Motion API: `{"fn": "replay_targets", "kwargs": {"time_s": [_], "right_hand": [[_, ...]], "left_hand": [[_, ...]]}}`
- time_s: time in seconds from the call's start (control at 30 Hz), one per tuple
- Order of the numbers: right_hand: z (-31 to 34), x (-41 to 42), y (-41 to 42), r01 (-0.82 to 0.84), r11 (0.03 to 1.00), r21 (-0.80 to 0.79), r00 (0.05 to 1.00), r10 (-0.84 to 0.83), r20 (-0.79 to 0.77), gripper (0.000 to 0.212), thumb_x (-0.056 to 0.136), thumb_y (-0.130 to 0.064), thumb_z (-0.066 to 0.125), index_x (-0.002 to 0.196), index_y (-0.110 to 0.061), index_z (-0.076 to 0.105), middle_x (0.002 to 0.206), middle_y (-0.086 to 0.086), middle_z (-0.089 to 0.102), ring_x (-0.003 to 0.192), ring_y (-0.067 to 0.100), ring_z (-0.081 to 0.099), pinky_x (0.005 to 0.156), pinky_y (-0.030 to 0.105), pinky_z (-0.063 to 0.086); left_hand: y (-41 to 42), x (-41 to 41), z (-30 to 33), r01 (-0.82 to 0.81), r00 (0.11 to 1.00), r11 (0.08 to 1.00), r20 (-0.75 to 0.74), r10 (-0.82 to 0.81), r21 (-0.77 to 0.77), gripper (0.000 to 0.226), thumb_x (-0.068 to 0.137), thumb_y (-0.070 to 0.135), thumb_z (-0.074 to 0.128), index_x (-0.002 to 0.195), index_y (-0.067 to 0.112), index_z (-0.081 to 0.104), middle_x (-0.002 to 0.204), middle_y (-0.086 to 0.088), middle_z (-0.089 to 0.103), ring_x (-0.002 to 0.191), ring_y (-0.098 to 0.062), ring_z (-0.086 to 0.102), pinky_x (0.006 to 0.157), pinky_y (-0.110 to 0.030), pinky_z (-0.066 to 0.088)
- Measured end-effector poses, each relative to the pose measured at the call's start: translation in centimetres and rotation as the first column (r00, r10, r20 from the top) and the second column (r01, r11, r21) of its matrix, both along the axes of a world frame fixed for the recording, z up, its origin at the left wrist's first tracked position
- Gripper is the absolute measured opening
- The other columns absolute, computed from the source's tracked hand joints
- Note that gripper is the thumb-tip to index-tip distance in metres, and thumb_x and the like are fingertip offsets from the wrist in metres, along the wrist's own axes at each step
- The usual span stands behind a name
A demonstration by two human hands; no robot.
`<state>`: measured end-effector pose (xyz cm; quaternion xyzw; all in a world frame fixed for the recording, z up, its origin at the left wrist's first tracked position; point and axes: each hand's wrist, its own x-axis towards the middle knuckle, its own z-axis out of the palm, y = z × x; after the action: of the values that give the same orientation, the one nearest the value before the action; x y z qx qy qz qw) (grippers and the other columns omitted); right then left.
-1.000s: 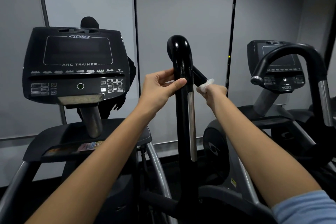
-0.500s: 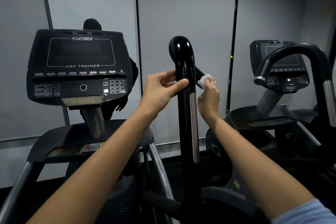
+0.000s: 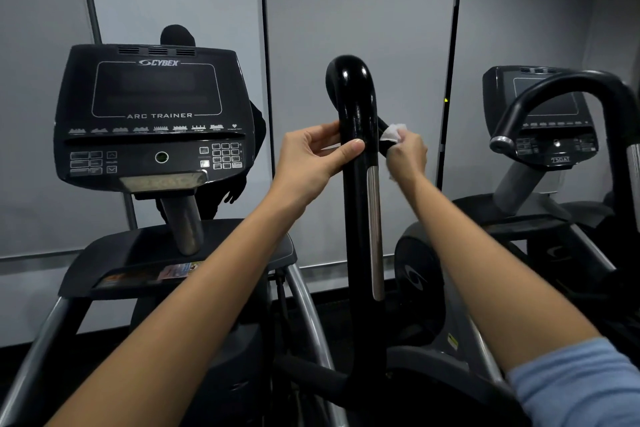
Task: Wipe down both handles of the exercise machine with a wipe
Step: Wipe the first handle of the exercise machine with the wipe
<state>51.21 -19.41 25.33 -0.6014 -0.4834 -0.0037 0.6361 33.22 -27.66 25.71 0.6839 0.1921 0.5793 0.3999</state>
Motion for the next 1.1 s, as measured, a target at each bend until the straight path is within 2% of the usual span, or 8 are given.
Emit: {"fn": "replay_targets", "kwargs": {"time_s": [0.1,0.23,0.3,0.4,0.5,0.67,0.93,1.1], "right_hand": [[1.2,1.2,-0.4,-0.17,0.984,-0.056,0.927,0.14,-0.349,0.025,0.087,-0.004,0.037,0.064,-0.014,0.043,0.073,0.009,0.044,0.062,0.021,0.04,0.042,0.014,0.035],[1.1,1.5,-0.6,-0.339,0.934,0.108,0.599,0.304,-0.741,0.015,0.096,-0.011,0.04,0.093,-0.002,0.052,0.104,0.014,0.058,0.066,0.028,0.058,0.08,0.037,0.053],[1.2,1.0,-0.9,-0.307,0.946,0.099,0.589,0.271,-0.761,0.019,0.097,-0.02,0.042,0.103,-0.004,0.052,0.103,0.009,0.058,0.061,0.027,0.057,0.081,0.035,0.054],[1.4,0.4,-0.5,-0.168,0.986,0.013,0.767,0.139,-0.627,0.027,0.095,-0.017,0.042,0.069,-0.009,0.041,0.088,0.008,0.047,0.072,0.022,0.046,0.068,0.03,0.044],[1.5,0.2,0.0,0.011,0.999,-0.053,0.98,-0.022,-0.196,0.028,0.09,-0.005,0.042,0.063,-0.012,0.043,0.081,0.007,0.047,0.075,0.023,0.043,0.064,0.041,0.05],[-0.2,0.9,-0.1,0.076,0.997,0.005,0.932,-0.072,0.355,0.024,0.084,0.005,0.032,0.077,-0.012,0.048,0.08,0.008,0.054,0.072,0.027,0.047,0.055,0.032,0.03],[2.5,1.2,-1.4,0.178,0.984,0.023,0.937,-0.177,0.3,0.022,0.085,0.003,0.043,0.091,-0.001,0.064,0.093,0.022,0.063,0.087,0.037,0.055,0.061,0.028,0.028],[6.0,-0.9,0.4,-0.024,0.998,-0.055,0.965,0.038,0.259,0.024,0.089,-0.007,0.039,0.072,-0.006,0.055,0.079,0.017,0.055,0.077,0.03,0.05,0.064,0.03,0.033]], "left_hand": [[0.1,0.0,-0.1,-0.005,1.0,1.0,0.004,0.005,-0.003,0.037,0.081,0.0,0.067,0.118,0.002,0.061,0.102,-0.009,0.069,0.082,-0.006,0.069,0.079,-0.018,0.055],[0.1,0.1,-0.1,0.0,1.0,1.0,0.015,0.0,-0.01,0.038,0.082,-0.001,0.066,0.119,0.001,0.06,0.1,-0.008,0.069,0.077,-0.002,0.069,0.075,-0.015,0.055],[0.1,0.1,-0.1,0.002,1.0,1.0,0.009,-0.002,-0.004,0.038,0.082,-0.001,0.066,0.119,0.001,0.06,0.098,-0.007,0.069,0.076,-0.001,0.069,0.073,-0.014,0.054],[0.2,0.0,-0.1,-0.001,1.0,1.0,0.01,0.001,0.004,0.038,0.081,0.0,0.067,0.119,0.002,0.061,0.1,-0.006,0.069,0.081,-0.003,0.069,0.077,-0.016,0.055],[0.3,0.1,-0.2,-0.002,1.0,1.0,0.009,0.002,0.01,0.039,0.081,0.001,0.067,0.12,0.002,0.06,0.104,-0.007,0.069,0.09,-0.009,0.069,0.083,-0.019,0.055],[0.4,0.1,-0.3,0.006,1.0,1.0,0.022,-0.007,0.01,0.039,0.082,0.001,0.067,0.12,0.002,0.06,0.103,-0.007,0.069,0.086,-0.005,0.069,0.081,-0.019,0.055],[0.6,0.2,-0.4,0.008,1.0,1.0,0.02,-0.008,0.01,0.04,0.081,0.002,0.068,0.12,0.004,0.06,0.104,-0.006,0.069,0.089,-0.006,0.069,0.085,-0.02,0.054],[0.7,0.1,-0.3,0.015,1.0,1.0,0.015,-0.016,0.019,0.038,0.081,0.0,0.067,0.119,0.003,0.061,0.101,-0.006,0.069,0.083,-0.003,0.069,0.079,-0.016,0.054]]}}
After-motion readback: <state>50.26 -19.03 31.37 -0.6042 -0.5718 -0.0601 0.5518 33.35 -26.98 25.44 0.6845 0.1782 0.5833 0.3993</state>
